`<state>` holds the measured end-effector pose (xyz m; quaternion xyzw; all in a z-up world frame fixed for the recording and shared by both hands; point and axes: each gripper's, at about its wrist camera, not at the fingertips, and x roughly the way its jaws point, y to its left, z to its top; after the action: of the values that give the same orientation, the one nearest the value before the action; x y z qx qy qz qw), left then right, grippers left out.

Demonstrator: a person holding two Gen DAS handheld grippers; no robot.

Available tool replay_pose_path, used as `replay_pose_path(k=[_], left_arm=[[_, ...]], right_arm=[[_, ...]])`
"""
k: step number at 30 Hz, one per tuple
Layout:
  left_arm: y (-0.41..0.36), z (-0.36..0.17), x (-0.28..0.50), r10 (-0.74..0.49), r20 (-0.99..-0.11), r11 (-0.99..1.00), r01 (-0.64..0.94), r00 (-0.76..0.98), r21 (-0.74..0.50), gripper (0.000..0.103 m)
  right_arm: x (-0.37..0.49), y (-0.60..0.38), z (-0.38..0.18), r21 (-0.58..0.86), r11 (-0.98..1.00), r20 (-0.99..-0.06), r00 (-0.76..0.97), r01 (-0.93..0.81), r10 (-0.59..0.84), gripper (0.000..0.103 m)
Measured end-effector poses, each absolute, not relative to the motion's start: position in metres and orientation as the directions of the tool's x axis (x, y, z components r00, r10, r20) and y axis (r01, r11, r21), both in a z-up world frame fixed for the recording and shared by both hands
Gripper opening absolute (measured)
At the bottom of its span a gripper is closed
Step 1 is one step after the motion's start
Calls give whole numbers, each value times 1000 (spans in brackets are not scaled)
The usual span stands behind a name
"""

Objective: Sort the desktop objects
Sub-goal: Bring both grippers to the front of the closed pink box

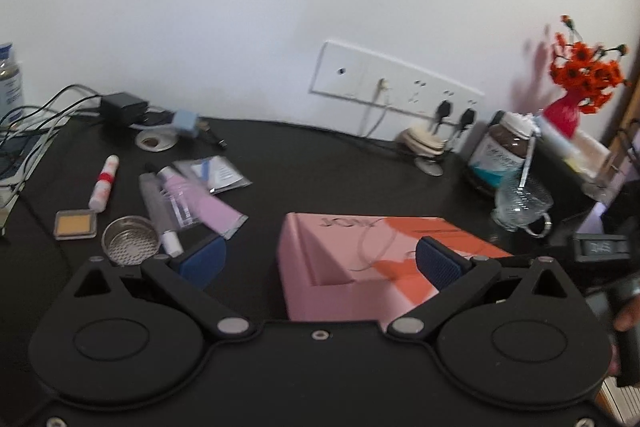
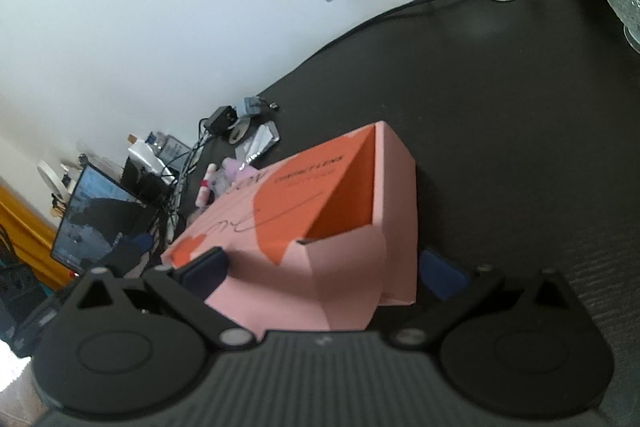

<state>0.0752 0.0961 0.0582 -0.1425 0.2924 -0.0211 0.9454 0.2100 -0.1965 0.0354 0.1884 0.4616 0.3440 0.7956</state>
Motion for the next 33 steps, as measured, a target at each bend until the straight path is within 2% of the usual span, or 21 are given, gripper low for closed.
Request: replay_pose_path(k=[6,13,22,33], left_arm=[[99,47,79,-84,-578,966,-76,812,-247,103],[98,38,83,-64,-604,970,-92,794,-224,103],[86,30,89,-26,-639,989,-75,768,-130,103],[75,23,95,2,-657,998,-45,754,-49,103]], right_arm=[[207,-196,38,598,704,-611,349,-384,710,102],[213,-200,46,581,744,-595,450,-332,666,102],[215,-197,34,475,820,-674,466,-320,573,102],[212,-183,31,334,856,-712,489,-394,503,102]])
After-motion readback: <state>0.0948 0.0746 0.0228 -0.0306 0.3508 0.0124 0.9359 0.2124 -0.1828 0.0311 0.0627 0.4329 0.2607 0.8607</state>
